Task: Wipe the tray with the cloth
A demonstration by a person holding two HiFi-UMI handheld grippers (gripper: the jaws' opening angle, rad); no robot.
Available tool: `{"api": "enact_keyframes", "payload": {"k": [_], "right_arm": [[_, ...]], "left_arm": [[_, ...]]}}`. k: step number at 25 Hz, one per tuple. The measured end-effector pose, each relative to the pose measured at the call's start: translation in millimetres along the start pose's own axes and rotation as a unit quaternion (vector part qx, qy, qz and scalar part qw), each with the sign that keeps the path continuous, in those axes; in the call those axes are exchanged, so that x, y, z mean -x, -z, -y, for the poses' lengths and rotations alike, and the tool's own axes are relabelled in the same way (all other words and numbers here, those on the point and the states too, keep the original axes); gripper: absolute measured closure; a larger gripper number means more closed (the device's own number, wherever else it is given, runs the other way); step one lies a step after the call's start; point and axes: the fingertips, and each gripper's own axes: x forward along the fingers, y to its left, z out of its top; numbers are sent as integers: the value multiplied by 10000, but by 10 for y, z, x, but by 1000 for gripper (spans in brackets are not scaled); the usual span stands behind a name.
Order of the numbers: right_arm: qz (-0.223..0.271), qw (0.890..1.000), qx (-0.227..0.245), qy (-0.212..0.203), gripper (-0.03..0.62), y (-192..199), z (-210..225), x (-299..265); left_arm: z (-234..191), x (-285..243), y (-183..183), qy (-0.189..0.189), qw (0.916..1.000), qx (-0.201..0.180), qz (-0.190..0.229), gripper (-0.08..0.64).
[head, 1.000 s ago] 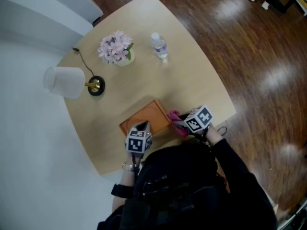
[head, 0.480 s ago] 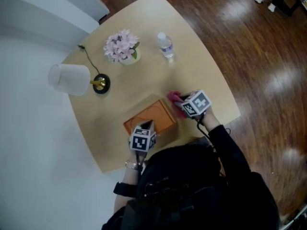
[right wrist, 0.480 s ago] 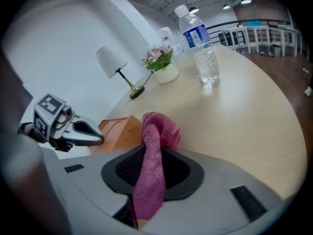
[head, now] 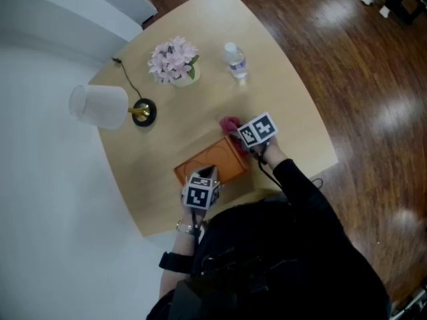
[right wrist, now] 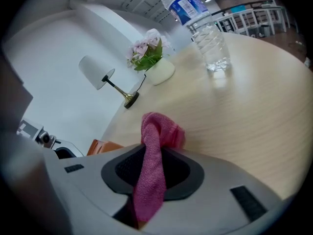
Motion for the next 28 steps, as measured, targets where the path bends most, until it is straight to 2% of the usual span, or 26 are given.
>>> {"api": "enact_keyframes", "payload": {"k": [7,14,18,24,28], "right_arm": [[-315,9986,-209,-381,494,449,-112,190],[-607,9974,-248,-304,500,1148,-252,463],[-783,9960,-287,-309,500,1495,-407,597],[-1083,9927,31,-527,500,1835,-722,744],[-1157,9904,545,-532,500,1702,-884,978]], "left_arm": [[-9,-8,6,64,9999,-99,-18,557],[-20,-28,33,115,9994,-319,-13,557],[36,-36,20,269,9985,-485,4,557],[16,-52,18,253,9978,-594,148,557],[15,-37,6,451,9980,-287,328,557]]}}
